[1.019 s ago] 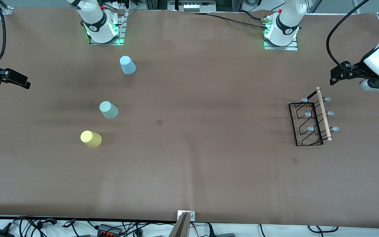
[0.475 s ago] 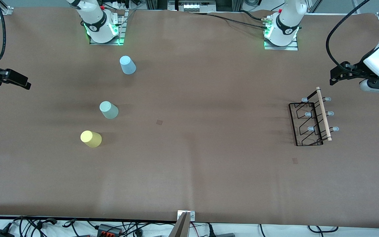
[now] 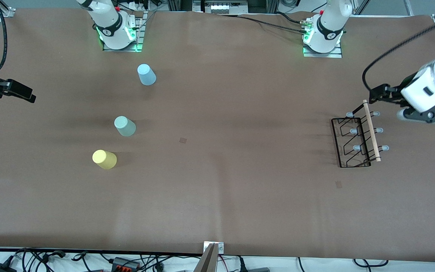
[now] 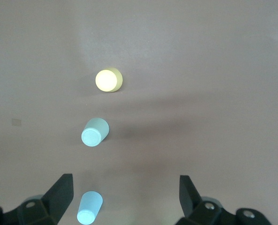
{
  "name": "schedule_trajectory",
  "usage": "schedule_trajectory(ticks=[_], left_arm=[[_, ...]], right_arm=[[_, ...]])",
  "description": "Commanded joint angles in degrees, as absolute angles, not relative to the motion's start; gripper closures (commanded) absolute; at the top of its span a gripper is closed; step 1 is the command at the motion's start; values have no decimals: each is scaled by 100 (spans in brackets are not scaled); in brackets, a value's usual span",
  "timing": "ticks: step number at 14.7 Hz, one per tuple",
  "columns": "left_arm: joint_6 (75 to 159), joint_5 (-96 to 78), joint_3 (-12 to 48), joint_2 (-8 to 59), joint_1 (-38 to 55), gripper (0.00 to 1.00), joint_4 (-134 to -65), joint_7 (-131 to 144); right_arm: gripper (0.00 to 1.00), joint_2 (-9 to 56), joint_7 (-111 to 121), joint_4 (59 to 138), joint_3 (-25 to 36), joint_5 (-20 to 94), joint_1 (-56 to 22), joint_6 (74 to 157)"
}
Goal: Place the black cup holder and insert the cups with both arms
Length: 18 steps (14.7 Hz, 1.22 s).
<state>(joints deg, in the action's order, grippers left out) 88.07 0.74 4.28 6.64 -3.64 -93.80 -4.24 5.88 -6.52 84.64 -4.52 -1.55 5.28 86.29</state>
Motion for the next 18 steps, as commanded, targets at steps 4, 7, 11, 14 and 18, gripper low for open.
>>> schedule_trajectory(ticks=[4, 7, 11, 14, 18], left_arm=[[9402, 70, 413, 1502, -861, 0, -9439, -545], [10104, 131, 404, 1565, -932, 0, -9833, -554], [11055, 545, 422, 1547, -949, 0, -10536, -562], [11382, 545, 431, 1521, -993, 8, -10906, -562], [11364, 545, 431, 1556, -1011, 48, -10951, -563]], right_arm=[[0, 642, -633, 8385, -466, -88, 440, 8604], [0, 685, -624, 8402, -457, -97, 483, 8622], [0, 633, -598, 8516, -404, -167, 448, 8578], [0, 554, -589, 8701, -404, -141, 527, 8613], [0, 589, -589, 8657, -413, -132, 545, 8517]])
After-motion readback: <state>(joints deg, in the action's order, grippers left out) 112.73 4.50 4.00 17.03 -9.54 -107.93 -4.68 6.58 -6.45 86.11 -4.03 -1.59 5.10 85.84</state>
